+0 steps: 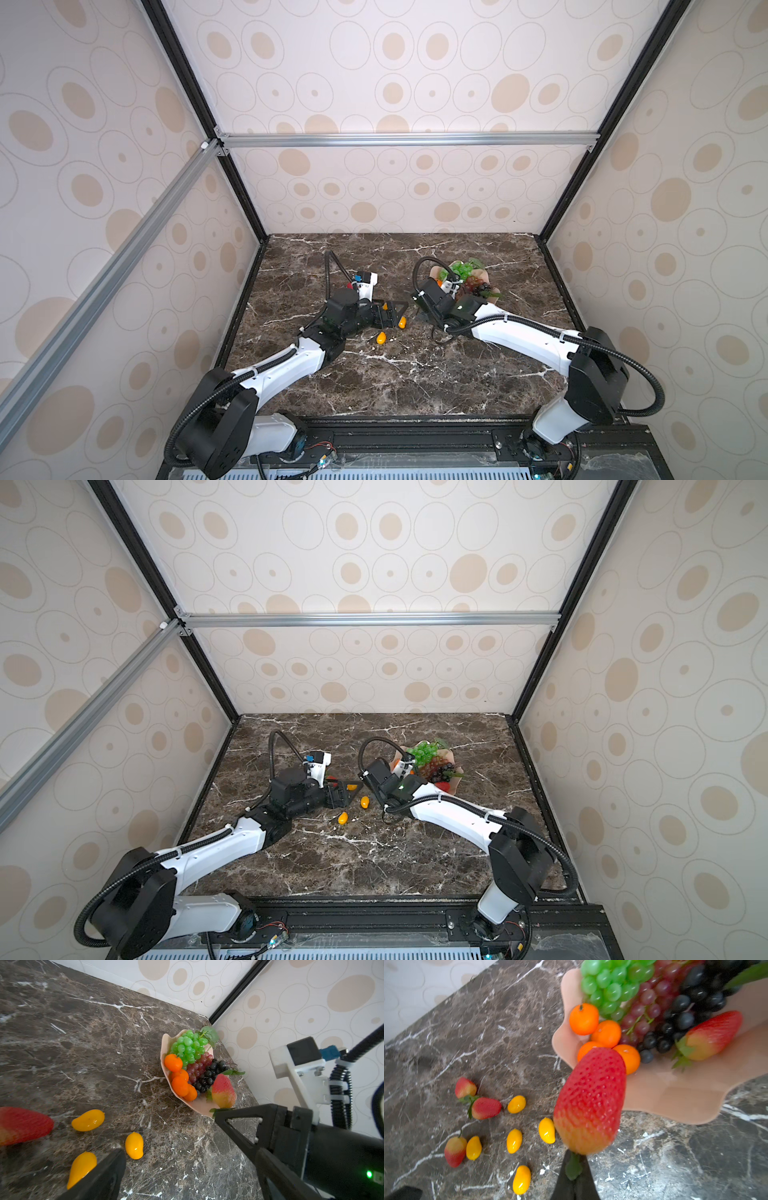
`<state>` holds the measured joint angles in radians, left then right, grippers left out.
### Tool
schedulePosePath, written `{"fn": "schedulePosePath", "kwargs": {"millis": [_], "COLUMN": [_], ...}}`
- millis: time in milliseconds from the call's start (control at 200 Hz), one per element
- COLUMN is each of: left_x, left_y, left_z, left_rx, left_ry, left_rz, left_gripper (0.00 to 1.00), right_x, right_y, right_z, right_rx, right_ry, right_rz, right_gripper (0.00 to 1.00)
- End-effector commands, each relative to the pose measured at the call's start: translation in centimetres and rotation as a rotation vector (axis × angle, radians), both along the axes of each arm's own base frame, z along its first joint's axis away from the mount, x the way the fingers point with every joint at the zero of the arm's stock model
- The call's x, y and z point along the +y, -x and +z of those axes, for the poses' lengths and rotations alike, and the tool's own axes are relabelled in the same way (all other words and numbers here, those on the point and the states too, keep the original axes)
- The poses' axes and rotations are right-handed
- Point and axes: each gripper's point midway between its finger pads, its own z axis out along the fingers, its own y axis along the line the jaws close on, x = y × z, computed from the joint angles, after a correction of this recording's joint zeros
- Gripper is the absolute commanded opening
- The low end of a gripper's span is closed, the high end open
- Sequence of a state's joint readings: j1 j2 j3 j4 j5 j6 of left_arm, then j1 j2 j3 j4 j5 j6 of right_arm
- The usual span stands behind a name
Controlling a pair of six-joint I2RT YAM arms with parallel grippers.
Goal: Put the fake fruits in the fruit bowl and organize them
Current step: 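Lift the strawberry with the right gripper and carry it toward the bowl, then lower the strawberry into the bowl and open the right gripper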
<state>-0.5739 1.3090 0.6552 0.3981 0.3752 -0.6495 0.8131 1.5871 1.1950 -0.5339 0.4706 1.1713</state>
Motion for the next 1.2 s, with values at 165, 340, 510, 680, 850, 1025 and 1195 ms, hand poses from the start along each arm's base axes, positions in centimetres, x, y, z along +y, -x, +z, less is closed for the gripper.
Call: {"fn": "schedulePosePath", "kwargs": {"millis": [165,340,510,680,850,1025,1195], "left_x": [-4.6,-5.9,-5.7,-5.9,-5.8,-5.7,-5.5], "left_y": [-1.0,-1.1,-1.3,-1.4,-1.4,-1.3,-1.1], "left_z": [3.8,3.8,4.2,4.4,4.4,4.2,4.1], "left_rx": [-0.108,-0.107,-0.115,-0.117,-0.117,-0.112,-0.111], "left_ry": [0.074,0.102,0.118,0.117,0.114,0.112,0.106], "left_rz": [-0.093,-0.118,-0.101,-0.109,-0.104,-0.102,-0.098], "left_gripper": [0.98,0.98,0.98,0.98,0.98,0.98,0.98], "right_x": [-6.8,-8.9,-10.1,-10.5,-10.8,-10.4,-10.0], "right_y": [0.3,0.8,0.5,-0.2,-0.7,-1.0,-1.0], "right_z": [-0.2,-0.7,-1.6,-3.0,-3.9,-5.0,-5.9], "right_rx": [0.035,0.072,0.1,0.133,0.156,0.187,0.205], "right_ry": [-0.014,0.011,0.005,-0.015,-0.019,-0.052,-0.084], "right_rz": [-0.296,-0.424,-0.494,-0.527,-0.556,-0.568,-0.581], "right_gripper": [0.0,0.0,0.0,0.0,0.0,0.0,0.0]}}
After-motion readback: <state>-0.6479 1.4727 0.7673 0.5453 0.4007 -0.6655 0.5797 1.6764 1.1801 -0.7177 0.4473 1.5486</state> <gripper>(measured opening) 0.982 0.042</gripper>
